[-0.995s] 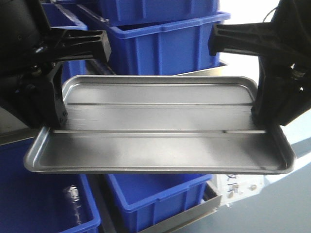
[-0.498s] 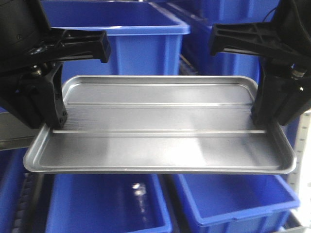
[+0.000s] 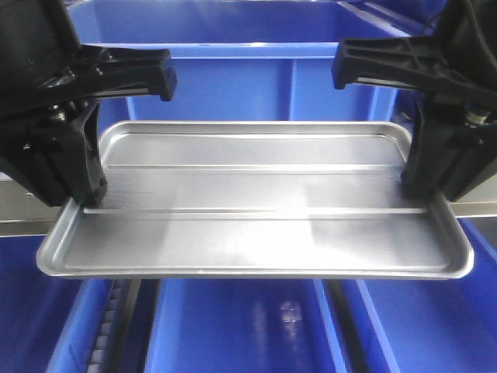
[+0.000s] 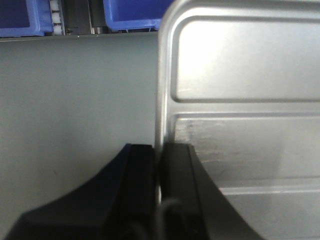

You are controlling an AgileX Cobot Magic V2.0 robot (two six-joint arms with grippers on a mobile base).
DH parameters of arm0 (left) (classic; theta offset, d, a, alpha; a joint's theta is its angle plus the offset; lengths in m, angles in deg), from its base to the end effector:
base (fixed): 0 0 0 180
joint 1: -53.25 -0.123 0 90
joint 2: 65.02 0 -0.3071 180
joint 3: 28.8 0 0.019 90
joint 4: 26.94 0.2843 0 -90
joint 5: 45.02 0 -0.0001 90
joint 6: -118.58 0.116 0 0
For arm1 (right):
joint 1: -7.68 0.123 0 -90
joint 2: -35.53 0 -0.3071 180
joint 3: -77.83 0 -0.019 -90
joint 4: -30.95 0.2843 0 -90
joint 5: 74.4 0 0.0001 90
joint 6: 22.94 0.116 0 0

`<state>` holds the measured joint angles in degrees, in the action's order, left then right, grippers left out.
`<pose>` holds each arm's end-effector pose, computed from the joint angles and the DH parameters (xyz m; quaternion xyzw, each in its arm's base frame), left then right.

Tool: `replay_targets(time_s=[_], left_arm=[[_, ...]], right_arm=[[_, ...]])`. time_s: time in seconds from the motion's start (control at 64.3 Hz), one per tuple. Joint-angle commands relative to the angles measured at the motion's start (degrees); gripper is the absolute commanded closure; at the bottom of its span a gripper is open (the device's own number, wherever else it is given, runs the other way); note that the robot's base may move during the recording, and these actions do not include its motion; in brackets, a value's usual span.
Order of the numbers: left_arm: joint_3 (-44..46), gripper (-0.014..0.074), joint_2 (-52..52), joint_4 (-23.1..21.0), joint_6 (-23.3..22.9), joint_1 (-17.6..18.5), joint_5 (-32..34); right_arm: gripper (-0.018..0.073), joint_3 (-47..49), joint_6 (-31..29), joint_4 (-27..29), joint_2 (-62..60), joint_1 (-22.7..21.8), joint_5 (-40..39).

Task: Grab silver tray and place in blue box
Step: 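Carry the tray with both grippers over the blue bin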

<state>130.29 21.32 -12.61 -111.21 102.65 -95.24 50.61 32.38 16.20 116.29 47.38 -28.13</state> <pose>0.2138 -0.2155 0.2588 0.0562 0.9733 -0.0766 0.2091 0.2276 0.1612 0.2545 0.0662 0.9668 0.0885 0.2305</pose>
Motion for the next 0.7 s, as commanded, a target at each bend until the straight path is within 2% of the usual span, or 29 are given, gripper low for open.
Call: replay_targets(time_s=[0.0, 0.684], left_arm=[[1.36, 0.0603, -1.76, 1.78, -0.56, 0.27, -0.40], [1.36, 0.0603, -1.76, 1.78, -0.56, 0.27, -0.40]], right_arm=[[0.0510, 1.41, -0.03, -2.60, -1.68, -0.24, -0.70], [0.0510, 1.41, -0.03, -2.60, -1.68, -0.24, -0.70]])
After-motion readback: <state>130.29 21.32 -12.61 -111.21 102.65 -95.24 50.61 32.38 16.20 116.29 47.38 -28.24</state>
